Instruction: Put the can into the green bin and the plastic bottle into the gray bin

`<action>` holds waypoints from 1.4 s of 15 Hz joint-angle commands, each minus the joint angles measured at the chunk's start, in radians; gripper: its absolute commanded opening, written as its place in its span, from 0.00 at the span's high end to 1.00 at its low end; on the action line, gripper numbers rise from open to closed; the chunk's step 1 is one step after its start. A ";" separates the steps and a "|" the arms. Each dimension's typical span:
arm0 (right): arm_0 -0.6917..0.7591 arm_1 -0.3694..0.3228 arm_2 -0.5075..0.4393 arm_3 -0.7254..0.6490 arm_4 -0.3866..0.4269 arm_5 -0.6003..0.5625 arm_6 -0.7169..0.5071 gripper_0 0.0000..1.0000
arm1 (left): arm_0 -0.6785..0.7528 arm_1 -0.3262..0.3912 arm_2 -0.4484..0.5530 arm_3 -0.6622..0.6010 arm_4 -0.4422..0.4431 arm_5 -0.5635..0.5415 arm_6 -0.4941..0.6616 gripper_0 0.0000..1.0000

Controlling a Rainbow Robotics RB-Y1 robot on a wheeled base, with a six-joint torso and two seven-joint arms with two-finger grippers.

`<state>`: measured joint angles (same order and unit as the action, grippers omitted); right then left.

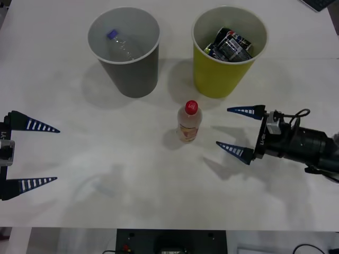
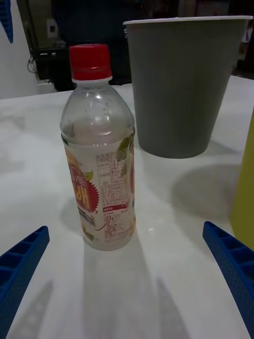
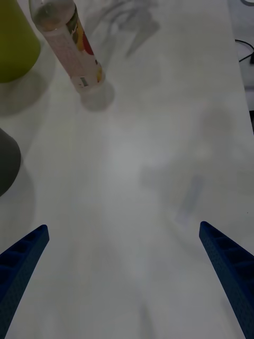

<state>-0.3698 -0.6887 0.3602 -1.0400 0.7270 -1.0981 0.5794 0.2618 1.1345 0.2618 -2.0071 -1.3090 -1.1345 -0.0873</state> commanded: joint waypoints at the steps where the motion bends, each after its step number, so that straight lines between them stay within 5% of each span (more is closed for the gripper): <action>1: -0.023 0.038 0.032 0.005 0.000 0.055 0.003 0.00 | 0.000 0.000 0.000 0.000 0.000 0.000 0.000 0.02; 21: -0.115 0.192 0.183 0.003 0.002 0.262 0.051 0.00 | 0.000 0.000 0.000 0.000 0.000 0.000 0.000 0.02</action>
<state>-0.4848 -0.4970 0.5429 -1.0359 0.7283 -0.8339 0.6272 0.2618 1.1345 0.2618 -2.0071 -1.3090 -1.1345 -0.0873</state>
